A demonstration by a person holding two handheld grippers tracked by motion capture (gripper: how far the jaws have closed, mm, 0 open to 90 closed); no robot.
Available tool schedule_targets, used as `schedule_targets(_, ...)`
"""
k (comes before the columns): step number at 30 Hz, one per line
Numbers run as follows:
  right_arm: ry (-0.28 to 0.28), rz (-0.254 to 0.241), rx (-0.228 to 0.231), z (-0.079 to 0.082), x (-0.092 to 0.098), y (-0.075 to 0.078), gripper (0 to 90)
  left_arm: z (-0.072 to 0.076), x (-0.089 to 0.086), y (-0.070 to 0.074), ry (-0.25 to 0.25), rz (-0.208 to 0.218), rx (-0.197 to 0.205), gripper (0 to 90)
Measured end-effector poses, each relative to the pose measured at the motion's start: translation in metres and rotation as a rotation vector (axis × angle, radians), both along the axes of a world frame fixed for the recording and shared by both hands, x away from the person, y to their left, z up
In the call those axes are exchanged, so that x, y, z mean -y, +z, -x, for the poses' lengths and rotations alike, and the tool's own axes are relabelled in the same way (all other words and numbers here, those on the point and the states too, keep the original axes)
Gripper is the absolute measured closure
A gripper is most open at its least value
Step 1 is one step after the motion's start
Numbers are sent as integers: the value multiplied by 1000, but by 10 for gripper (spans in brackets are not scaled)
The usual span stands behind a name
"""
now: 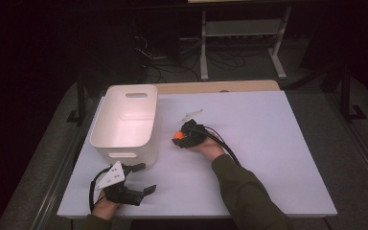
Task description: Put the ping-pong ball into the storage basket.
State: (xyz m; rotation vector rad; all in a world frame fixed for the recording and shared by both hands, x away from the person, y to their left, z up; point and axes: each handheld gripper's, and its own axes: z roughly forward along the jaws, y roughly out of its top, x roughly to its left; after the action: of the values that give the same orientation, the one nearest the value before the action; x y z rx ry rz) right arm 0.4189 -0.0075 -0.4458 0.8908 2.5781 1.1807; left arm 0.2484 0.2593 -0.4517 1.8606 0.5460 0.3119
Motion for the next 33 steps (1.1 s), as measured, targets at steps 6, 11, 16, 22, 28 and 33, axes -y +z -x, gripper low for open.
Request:
schedule_targets(6, 13, -5, -4, 5, 0, 1, 491, 0, 0, 0, 0, 0, -2, 140)
schedule_targets(11, 19, -6, -8, 8, 1, 2, 492, 0, 0, 0, 0, 0, -2, 140)
schedule_targets(16, 27, -11, -11, 11, 2, 3, 492, 0, 0, 0, 1, 1, -2, 140)
schedule_targets(22, 42, -18, -10, 15, 2, 5, 493, 0, 0, 0, 1, 1, -3, 140)
schedule_targets(28, 63, -18, -19, 19, 0, 7, 493, 0, 0, 0, 1, 1, -3, 140)
schedule_targets(33, 75, -20, -24, 22, 0, 9, 494, 0, 0, 0, 1, 1, -3, 140)
